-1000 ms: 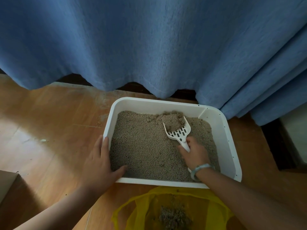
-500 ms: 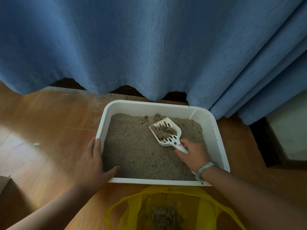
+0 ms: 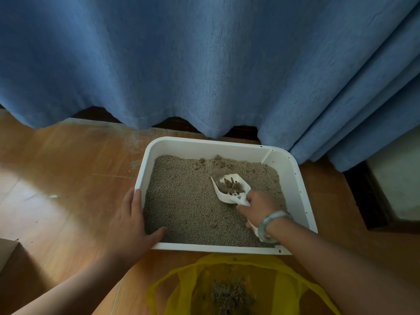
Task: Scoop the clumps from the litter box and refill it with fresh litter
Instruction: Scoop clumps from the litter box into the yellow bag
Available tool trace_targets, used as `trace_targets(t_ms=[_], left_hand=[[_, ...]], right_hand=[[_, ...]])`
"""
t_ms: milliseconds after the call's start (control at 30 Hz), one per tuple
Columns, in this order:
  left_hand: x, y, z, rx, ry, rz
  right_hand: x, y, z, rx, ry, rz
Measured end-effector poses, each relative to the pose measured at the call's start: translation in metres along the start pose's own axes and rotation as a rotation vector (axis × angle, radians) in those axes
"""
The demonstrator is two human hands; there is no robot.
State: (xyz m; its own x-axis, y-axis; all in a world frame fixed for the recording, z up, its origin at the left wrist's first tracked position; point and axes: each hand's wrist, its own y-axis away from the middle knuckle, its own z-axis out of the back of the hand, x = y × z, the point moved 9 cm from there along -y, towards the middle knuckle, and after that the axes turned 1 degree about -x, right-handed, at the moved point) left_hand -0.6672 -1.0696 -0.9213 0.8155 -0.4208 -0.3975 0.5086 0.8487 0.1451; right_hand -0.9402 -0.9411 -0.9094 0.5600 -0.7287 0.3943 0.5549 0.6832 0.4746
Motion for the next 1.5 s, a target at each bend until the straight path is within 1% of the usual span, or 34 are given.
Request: trace_targets(t_ms=[100,267,433,567,700,800,1100,1233,1400,1500], left_hand=[[0.0,0.001,0.0,0.004,0.013,0.0],[0.002,0.001,-0.001,-0.006,-0.001,-0.014],[0.003,-0.001,-0.001,-0.031,-0.009,-0.036],[0.003,-0.001,-0.002,-0.036,0.003,-0.047],[0.002,-0.001,-0.002,-0.038,0.002,-0.053],[0.003,-0.001,-0.002,-0.034,-0.003,-0.049],[0.002,-0.001,0.0,-0.039,-0.008,-0.042],[0.001,-0.001,0.0,-0.022,-0.024,-0.029],[0.003,-0.001,-0.002,0.012,-0.049,-0.015],[0.003,-0.001,-0.002,0.044,-0.082,-0.001]], right_hand=[[0.008,-0.009,0.001,-0.052,0.015,-0.043],[0.03,-0.017,-0.003,-0.155,0.098,-0.064],[0.044,-0.023,-0.022,-0.201,-0.05,-0.119],[0.04,-0.023,-0.041,-0.265,-0.244,-0.134],[0.037,-0.02,-0.047,-0.305,-0.306,-0.11],[0.038,-0.017,-0.041,-0.333,-0.277,-0.053],[0.029,-0.009,-0.038,-0.333,-0.288,0.053],[0.031,-0.002,-0.033,-0.297,-0.331,0.115],[0.026,0.003,-0.023,-0.236,-0.422,0.129],[0.022,0.007,-0.021,-0.171,-0.482,0.136]])
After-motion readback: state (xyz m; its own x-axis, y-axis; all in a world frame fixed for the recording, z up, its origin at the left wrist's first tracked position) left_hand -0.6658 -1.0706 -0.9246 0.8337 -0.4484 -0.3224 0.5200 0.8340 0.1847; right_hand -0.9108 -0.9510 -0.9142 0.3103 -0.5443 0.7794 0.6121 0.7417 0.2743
